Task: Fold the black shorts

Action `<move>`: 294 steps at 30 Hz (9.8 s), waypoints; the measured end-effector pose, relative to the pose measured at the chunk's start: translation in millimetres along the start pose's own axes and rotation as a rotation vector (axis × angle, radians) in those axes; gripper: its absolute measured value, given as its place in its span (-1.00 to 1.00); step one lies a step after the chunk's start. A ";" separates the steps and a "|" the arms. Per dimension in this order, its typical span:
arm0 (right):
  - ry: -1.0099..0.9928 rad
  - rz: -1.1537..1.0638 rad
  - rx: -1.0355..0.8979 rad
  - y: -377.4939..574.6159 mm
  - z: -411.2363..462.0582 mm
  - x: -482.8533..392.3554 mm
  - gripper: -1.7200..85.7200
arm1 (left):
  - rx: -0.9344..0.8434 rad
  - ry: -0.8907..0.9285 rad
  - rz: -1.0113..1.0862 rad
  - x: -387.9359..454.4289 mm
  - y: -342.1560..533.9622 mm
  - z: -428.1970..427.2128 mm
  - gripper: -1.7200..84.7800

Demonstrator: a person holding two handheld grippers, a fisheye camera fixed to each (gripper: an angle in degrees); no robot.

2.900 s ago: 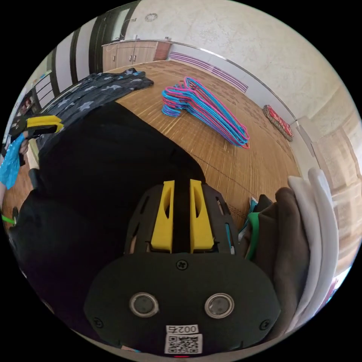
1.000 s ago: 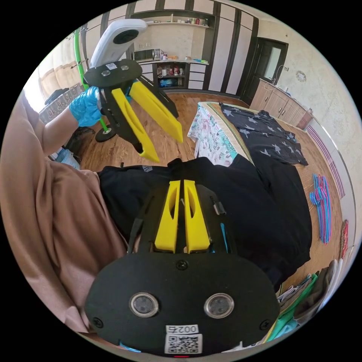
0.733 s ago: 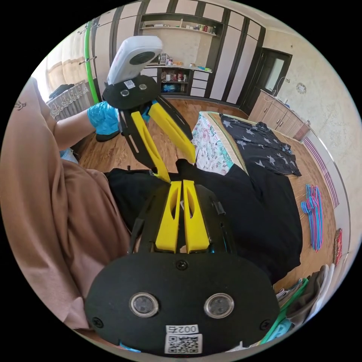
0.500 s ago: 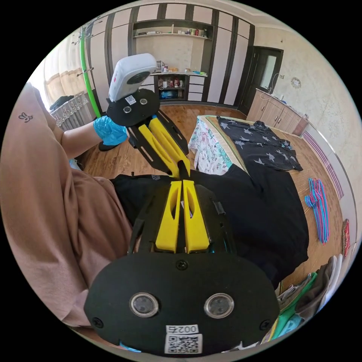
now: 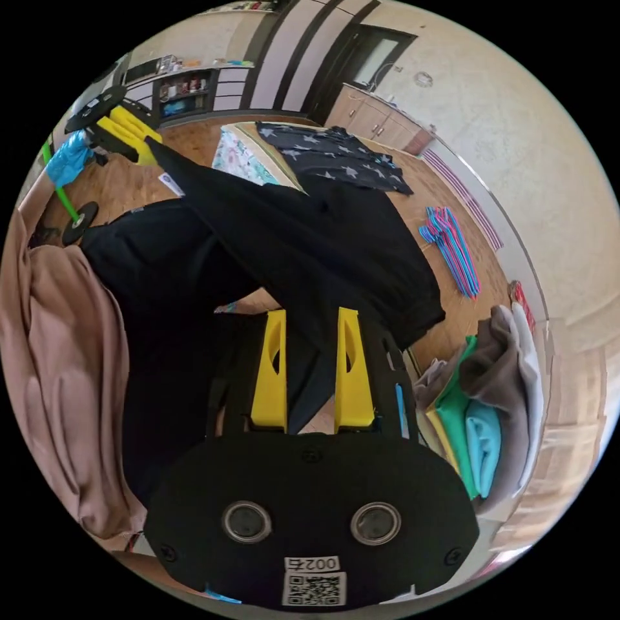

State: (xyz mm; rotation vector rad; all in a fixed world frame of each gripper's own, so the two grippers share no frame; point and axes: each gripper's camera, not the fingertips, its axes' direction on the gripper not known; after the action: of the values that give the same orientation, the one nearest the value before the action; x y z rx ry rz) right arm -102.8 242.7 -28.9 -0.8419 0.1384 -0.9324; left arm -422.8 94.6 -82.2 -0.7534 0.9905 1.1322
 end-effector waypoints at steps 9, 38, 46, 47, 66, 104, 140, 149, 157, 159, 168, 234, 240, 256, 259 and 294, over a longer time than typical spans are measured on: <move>0.064 0.131 -0.037 42.1 4.9 20.9 -0.70 | 0.029 -0.040 -0.104 -15.8 11.6 -21.2 -0.98; 0.340 0.151 0.042 72.6 -2.1 31.4 -0.85 | 0.012 0.094 -0.025 -49.7 -39.3 -34.7 -0.98; 0.352 0.183 0.095 71.5 -17.8 51.8 -0.86 | 0.072 0.113 0.018 -64.8 -80.1 -53.2 -0.98; 0.354 0.185 0.102 70.7 -19.4 54.1 -0.86 | 0.076 0.110 0.024 -66.1 -84.1 -55.0 -0.98; 0.390 0.512 0.099 -53.7 44.2 234.9 -0.86 | -0.116 -0.297 -0.024 -243.2 -382.6 14.1 -0.98; 0.312 0.542 -0.164 -248.9 171.6 399.0 -0.91 | -0.244 -0.238 -0.379 -488.9 -551.3 297.9 -0.93; 0.270 0.606 -0.309 -368.6 175.7 473.6 -0.79 | -0.233 -0.187 -0.258 -490.1 -447.6 349.1 -0.98; 0.226 0.506 -0.156 -416.9 136.4 483.8 -0.72 | -0.123 -0.129 -0.351 -483.6 -384.8 308.6 -0.88; -0.085 0.270 0.125 -522.6 158.6 523.0 -0.69 | -0.063 -0.134 -0.614 -451.7 -286.7 268.2 -0.74; -0.153 0.253 0.129 -549.1 175.4 531.9 -0.67 | -0.051 -0.118 -0.676 -446.6 -272.6 270.6 -0.72; -0.255 0.234 0.054 -634.3 252.5 554.2 -0.61 | -0.072 -0.019 -0.897 -430.4 -226.4 298.3 -0.78; -0.324 0.057 0.050 -661.5 221.7 538.7 -0.92 | -0.001 -0.062 -0.645 -346.6 -107.1 269.1 -0.97; -0.243 0.177 0.252 -613.2 177.9 527.3 -0.96 | 0.033 -0.072 -0.594 -338.2 -103.3 258.1 -0.97; -0.157 0.168 0.439 -621.7 127.3 488.8 -0.96 | 0.199 -0.198 -0.638 -366.6 -99.6 189.5 -0.97; -0.196 0.110 0.382 -641.9 141.6 473.1 -0.91 | 0.167 -0.241 -0.669 -378.3 -94.1 187.9 -0.97; -0.301 0.340 -0.004 -280.3 136.8 420.4 -0.77 | -0.100 -0.063 -0.883 -434.2 -114.0 253.5 -0.85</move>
State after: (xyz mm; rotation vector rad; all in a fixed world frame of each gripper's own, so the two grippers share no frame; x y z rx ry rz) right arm 32.7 -82.2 358.5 -0.9193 0.0205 -0.4805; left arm -298.2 124.6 417.1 -1.0788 0.4460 0.4259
